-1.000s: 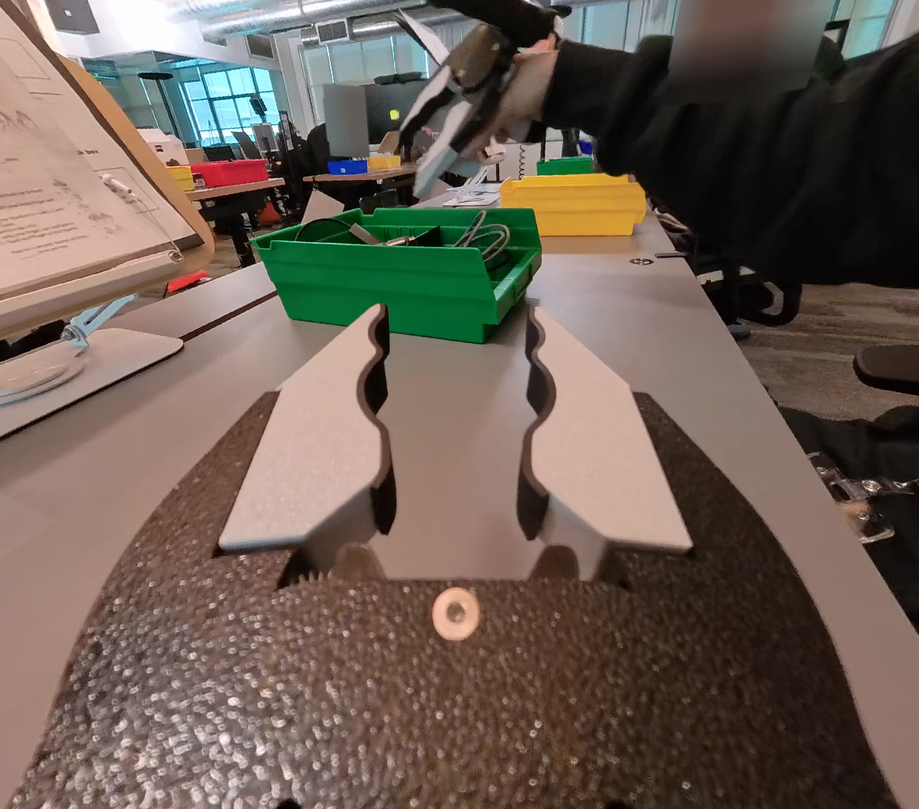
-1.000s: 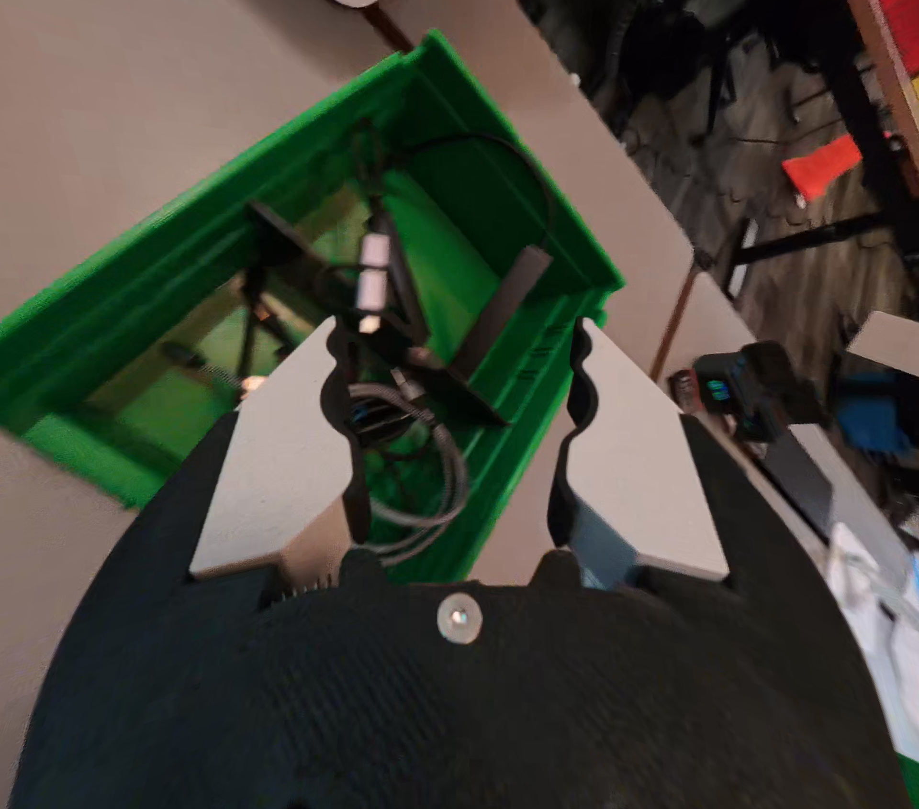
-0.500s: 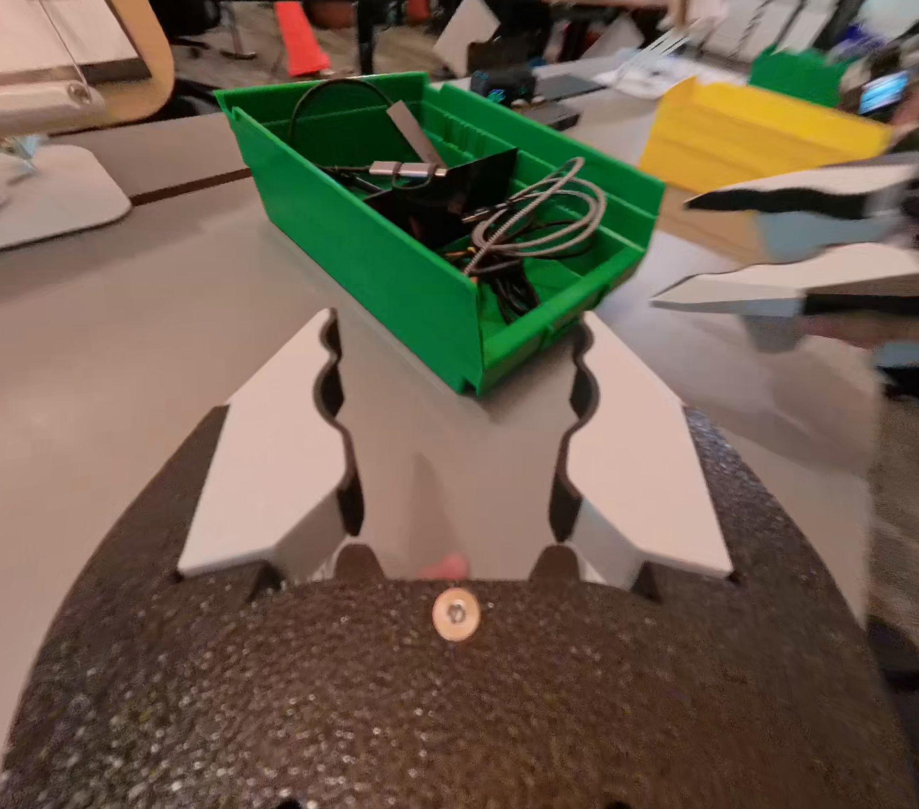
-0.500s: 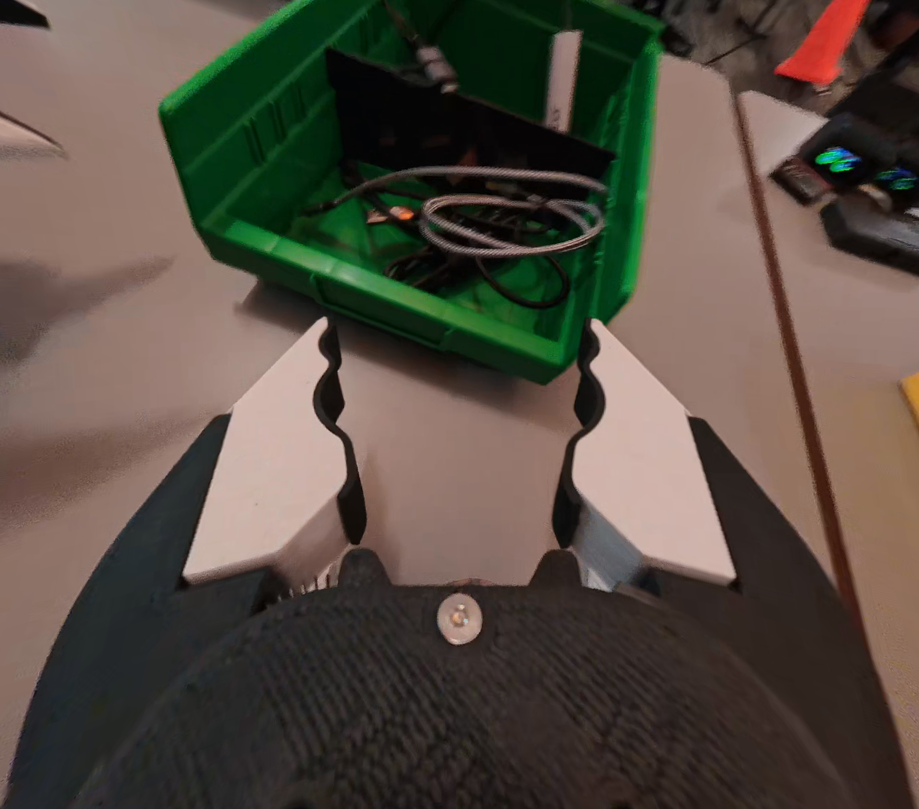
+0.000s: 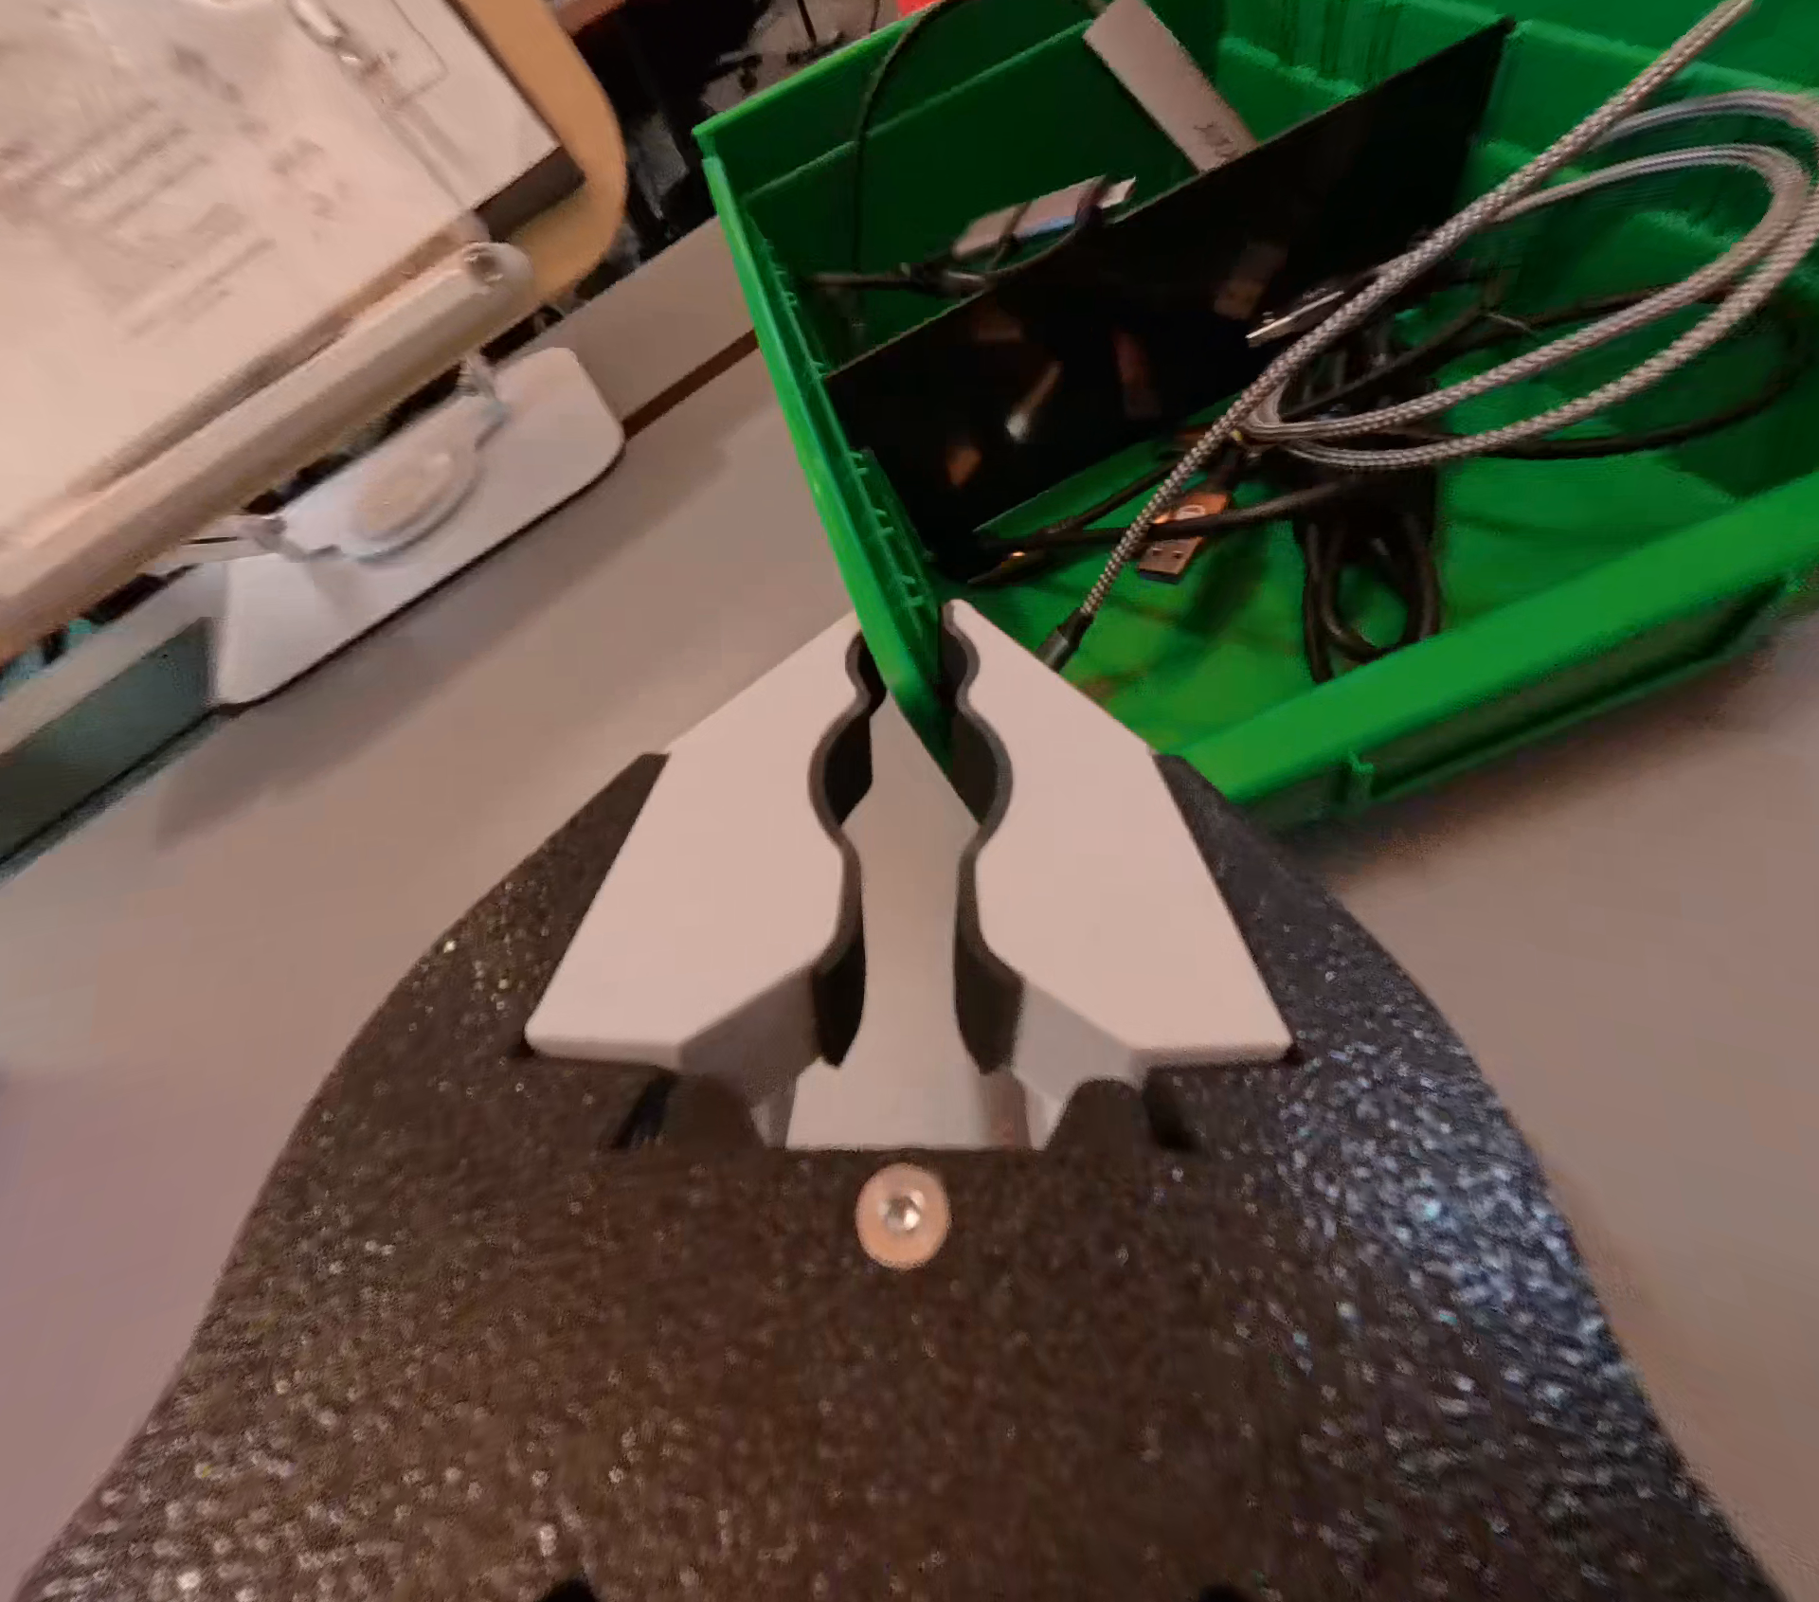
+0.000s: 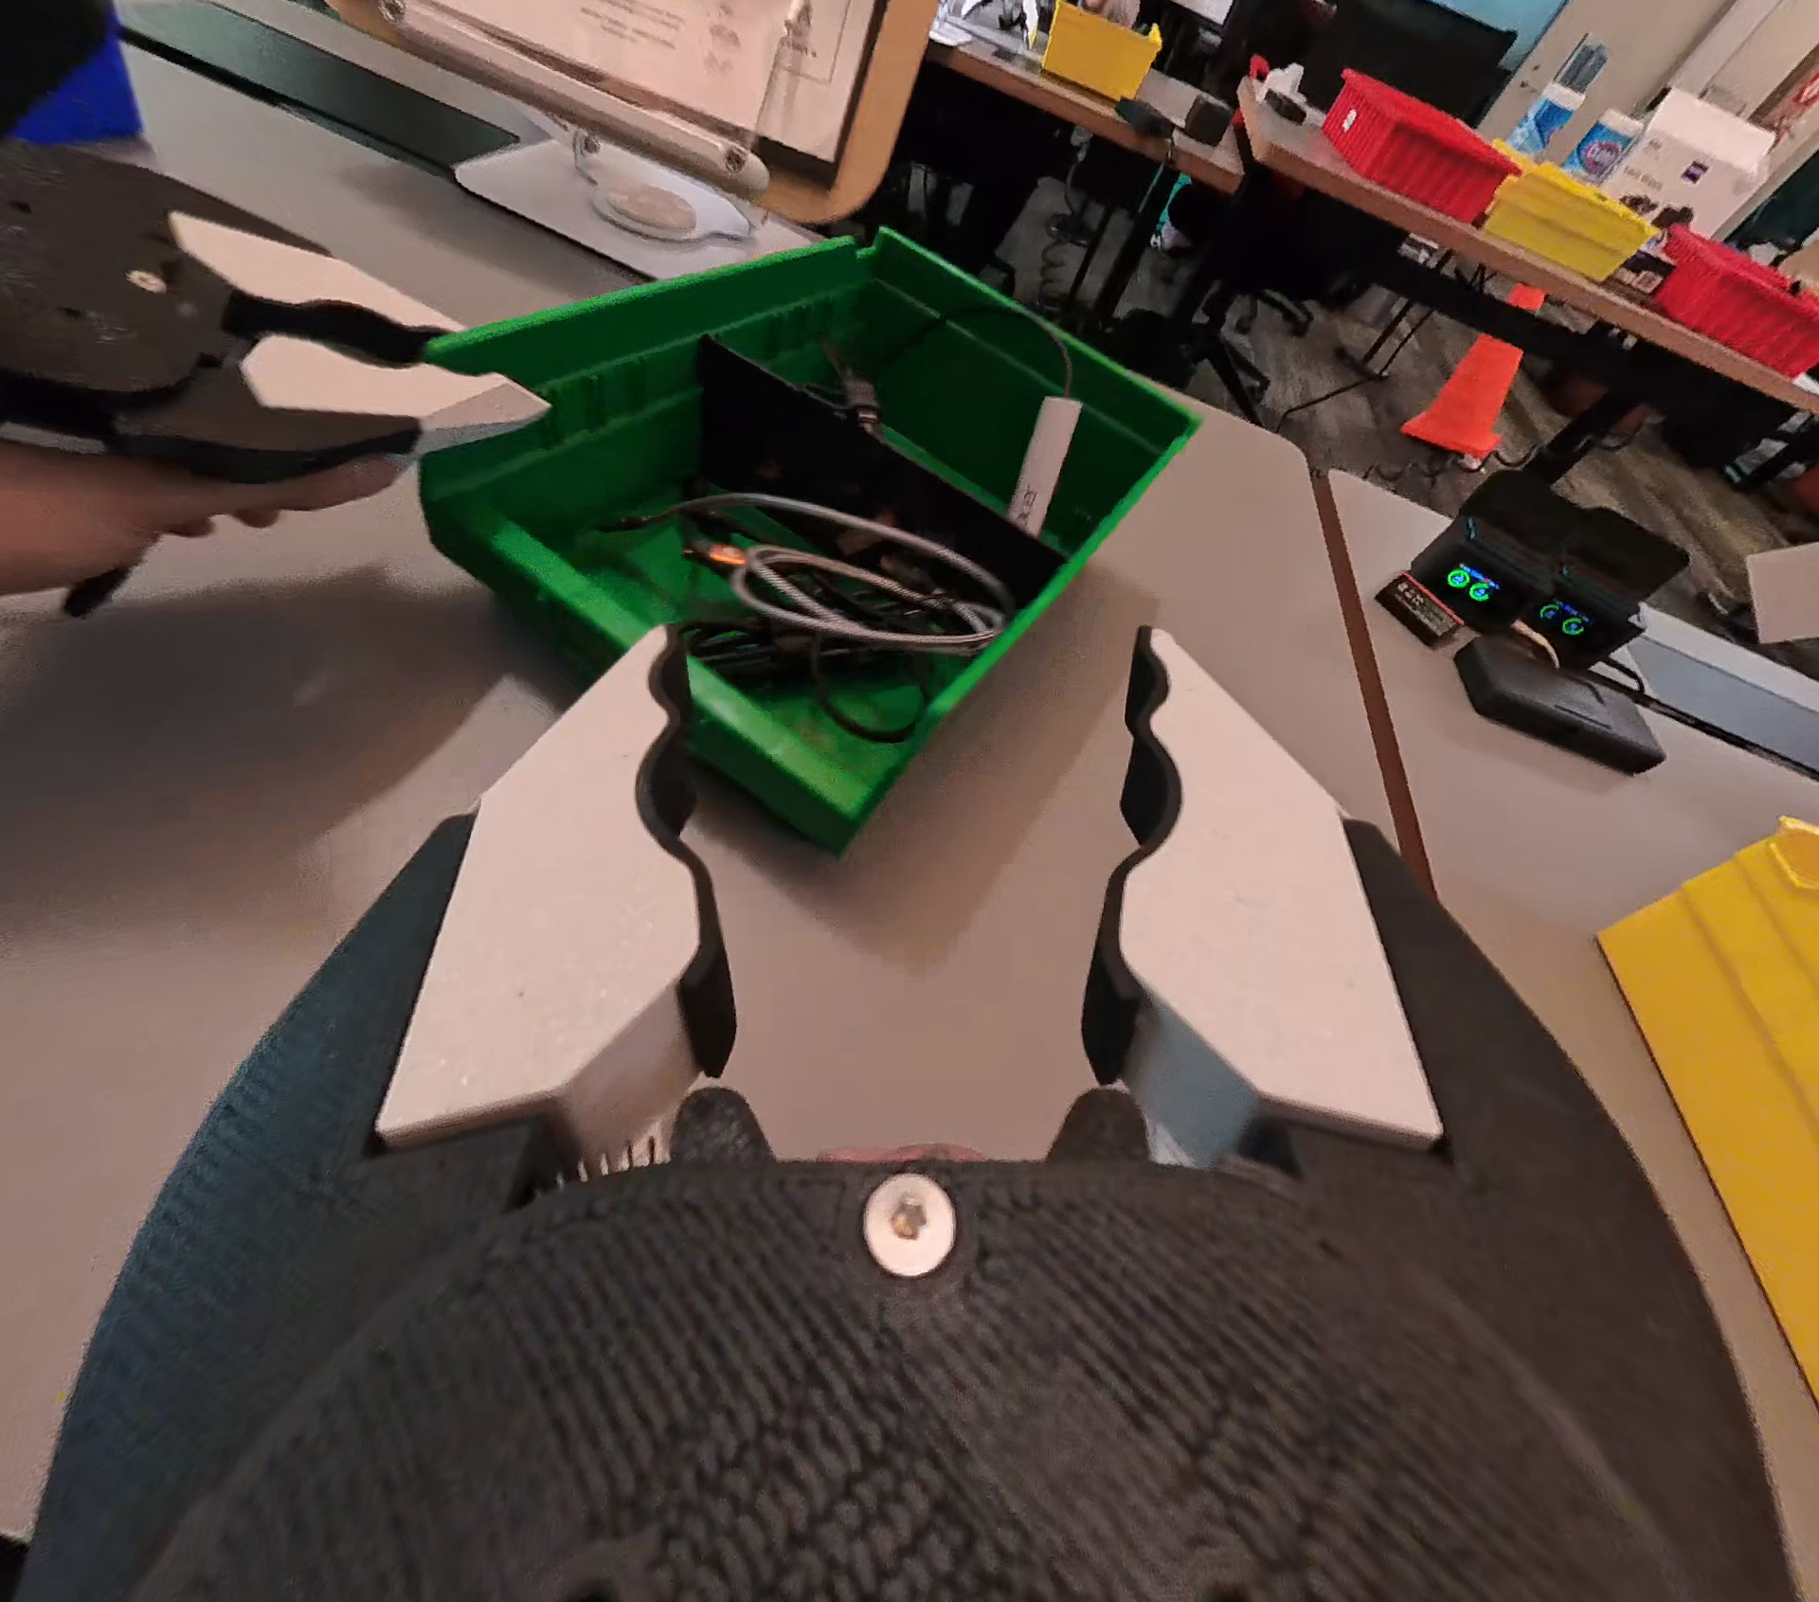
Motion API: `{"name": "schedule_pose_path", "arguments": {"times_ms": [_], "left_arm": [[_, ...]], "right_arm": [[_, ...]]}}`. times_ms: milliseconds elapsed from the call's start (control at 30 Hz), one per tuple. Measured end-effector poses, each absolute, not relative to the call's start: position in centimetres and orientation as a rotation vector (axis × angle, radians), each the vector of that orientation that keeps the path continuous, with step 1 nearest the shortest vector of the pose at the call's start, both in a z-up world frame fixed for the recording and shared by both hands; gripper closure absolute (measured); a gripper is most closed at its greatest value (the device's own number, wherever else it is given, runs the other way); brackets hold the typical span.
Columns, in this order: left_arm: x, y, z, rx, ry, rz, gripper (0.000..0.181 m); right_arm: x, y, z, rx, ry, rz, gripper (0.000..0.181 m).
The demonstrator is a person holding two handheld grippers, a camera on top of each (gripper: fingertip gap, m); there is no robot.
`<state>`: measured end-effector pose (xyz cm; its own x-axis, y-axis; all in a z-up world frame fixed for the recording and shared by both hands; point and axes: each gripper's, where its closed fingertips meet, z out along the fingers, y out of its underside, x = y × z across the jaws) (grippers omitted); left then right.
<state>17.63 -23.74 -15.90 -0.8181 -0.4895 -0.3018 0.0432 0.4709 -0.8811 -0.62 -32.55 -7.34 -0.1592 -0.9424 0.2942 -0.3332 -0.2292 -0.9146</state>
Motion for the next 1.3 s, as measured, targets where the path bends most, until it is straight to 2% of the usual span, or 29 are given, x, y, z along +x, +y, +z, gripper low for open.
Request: {"name": "schedule_pose_path", "arguments": {"times_ms": [167,367,500,600,700,933,1167,1233,1300], "left_arm": [[18.4,-16.5,-15.7,-0.27,2.121,-1.401,0.174],[17.7,-3.9,-15.5,-0.419,2.059,-1.535,0.178],[18.3,3.7,-15.2,-0.502,1.957,-1.484,0.176],[19.3,6.2,-15.2,-0.483,1.937,-1.446,0.175],[19.5,7.3,-15.1,-0.499,1.912,-1.426,0.176],[18.9,8.6,-15.0,-0.444,1.869,-1.37,0.176],[19.6,10.2,-14.7,-0.542,1.864,-1.427,0.178],[19.9,10.8,-14.5,-0.576,1.85,-1.446,0.178],[20.1,11.3,-14.5,-0.598,1.853,-1.455,0.178]], "right_arm": [[0.7,-29.7,-7.1,-1.553,1.393,-1.329,0.093],[5.4,-19.1,-5.0,-1.526,1.159,-1.041,0.093],[12.7,-9.7,-1.5,-1.538,1.028,-0.857,0.091],[20.2,-3.4,1.1,-1.501,1.039,-0.741,0.077],[27.6,2.3,1.5,-1.408,1.153,-0.532,0.084],[39.1,7.2,-7.9,-1.459,1.546,-0.414,0.086],[42.0,9.4,-17.2,-1.669,1.761,-0.438,0.095],[41.5,10.5,-19.8,-1.785,1.78,-0.38,0.09],[41.3,10.1,-21.1,-1.858,1.787,-0.424,0.117]]}}
